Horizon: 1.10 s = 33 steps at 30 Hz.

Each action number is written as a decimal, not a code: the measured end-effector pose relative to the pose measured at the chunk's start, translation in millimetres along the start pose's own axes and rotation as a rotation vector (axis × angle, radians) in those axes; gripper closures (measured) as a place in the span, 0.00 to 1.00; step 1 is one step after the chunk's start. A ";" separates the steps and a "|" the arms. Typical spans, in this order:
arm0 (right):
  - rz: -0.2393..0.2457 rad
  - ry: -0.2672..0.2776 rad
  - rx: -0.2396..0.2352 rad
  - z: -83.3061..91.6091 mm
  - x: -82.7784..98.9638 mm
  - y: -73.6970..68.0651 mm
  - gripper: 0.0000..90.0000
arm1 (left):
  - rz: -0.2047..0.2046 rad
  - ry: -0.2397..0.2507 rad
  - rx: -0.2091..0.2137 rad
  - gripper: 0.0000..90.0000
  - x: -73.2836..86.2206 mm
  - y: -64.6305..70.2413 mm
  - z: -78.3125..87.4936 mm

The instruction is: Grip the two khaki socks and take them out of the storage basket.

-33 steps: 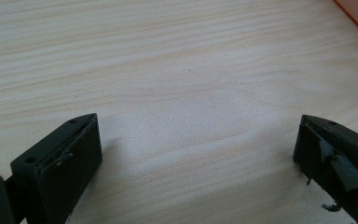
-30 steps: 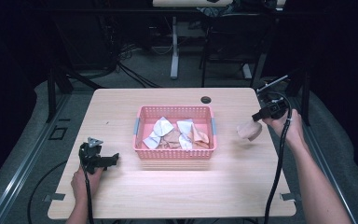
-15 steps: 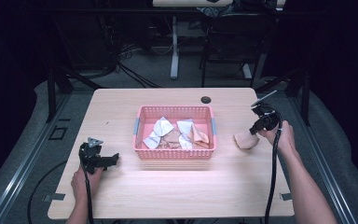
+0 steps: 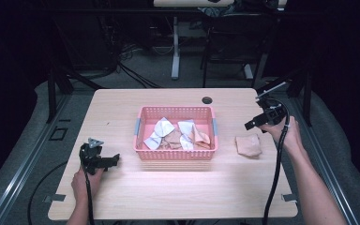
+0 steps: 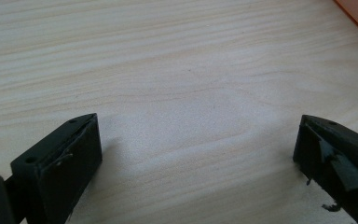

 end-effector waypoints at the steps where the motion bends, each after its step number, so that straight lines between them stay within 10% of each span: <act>1: 0.012 0.009 0.002 3.4 -3.9 -3.8 0.24 | 0.001 -0.001 0.000 0.01 0.1 0.1 0.0; 12: 0.127 0.042 -0.038 8.5 -52.3 -56.4 0.12 | 0.001 -0.001 0.000 0.01 0.1 0.1 0.1; 26: 0.237 -0.001 -0.114 -40.1 -94.5 -123.1 0.07 | 0.001 -0.001 0.000 0.01 0.1 0.1 0.0; 33: 0.250 -0.029 -0.120 -70.7 -102.4 -142.2 0.22 | 0.001 -0.001 0.000 0.01 0.1 0.0 0.1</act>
Point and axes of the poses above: each handheld gripper's, and its own axes: z roughly backward along the jaws, x roughly out of its underside, y roughly to its right, the point moved 3 cm from there along -z, roughly forward along the jaws, and after that the axes turned 12 degrees about z, right-handed, at the moved point
